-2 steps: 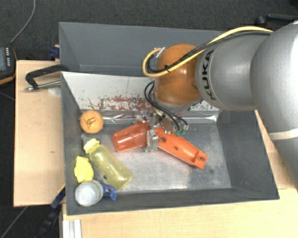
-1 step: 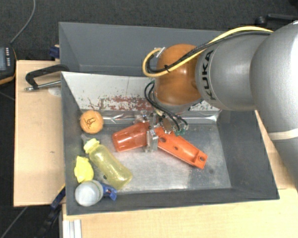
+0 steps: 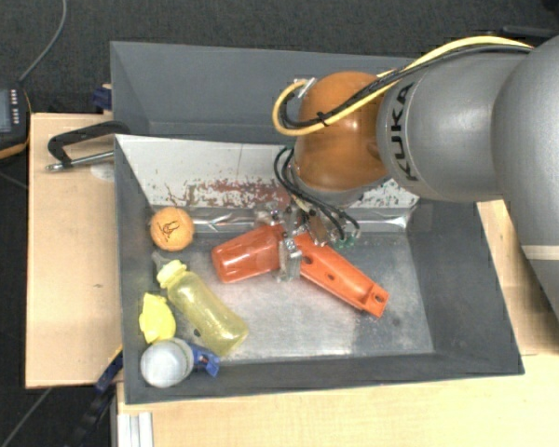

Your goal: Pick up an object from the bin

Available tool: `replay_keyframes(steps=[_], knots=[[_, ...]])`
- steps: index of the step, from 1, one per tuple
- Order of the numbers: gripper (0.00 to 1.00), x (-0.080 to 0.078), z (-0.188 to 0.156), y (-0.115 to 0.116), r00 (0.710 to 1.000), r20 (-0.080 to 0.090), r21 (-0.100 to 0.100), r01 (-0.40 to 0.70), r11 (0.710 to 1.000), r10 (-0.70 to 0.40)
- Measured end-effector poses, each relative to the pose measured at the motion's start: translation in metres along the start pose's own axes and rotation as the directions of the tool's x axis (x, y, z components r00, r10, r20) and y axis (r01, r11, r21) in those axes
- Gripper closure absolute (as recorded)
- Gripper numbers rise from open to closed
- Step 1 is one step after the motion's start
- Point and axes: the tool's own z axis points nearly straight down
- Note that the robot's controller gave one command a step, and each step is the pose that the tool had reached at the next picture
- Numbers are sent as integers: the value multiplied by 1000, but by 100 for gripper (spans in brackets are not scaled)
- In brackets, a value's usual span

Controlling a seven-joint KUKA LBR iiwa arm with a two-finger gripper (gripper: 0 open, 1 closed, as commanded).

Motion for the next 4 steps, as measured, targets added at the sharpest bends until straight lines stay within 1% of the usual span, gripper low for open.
replay_keyframes(steps=[1,2,3,4], knots=[[100,-2,-11,-2,1000,5,1,3,1000,-3],[100,-2,-41,9,1000,4,-1,3,1000,-3],[100,-5,-57,9,1000,15,2,22,1000,-22],[100,0,-3,-2,1000,13,0,-23,1000,23]])
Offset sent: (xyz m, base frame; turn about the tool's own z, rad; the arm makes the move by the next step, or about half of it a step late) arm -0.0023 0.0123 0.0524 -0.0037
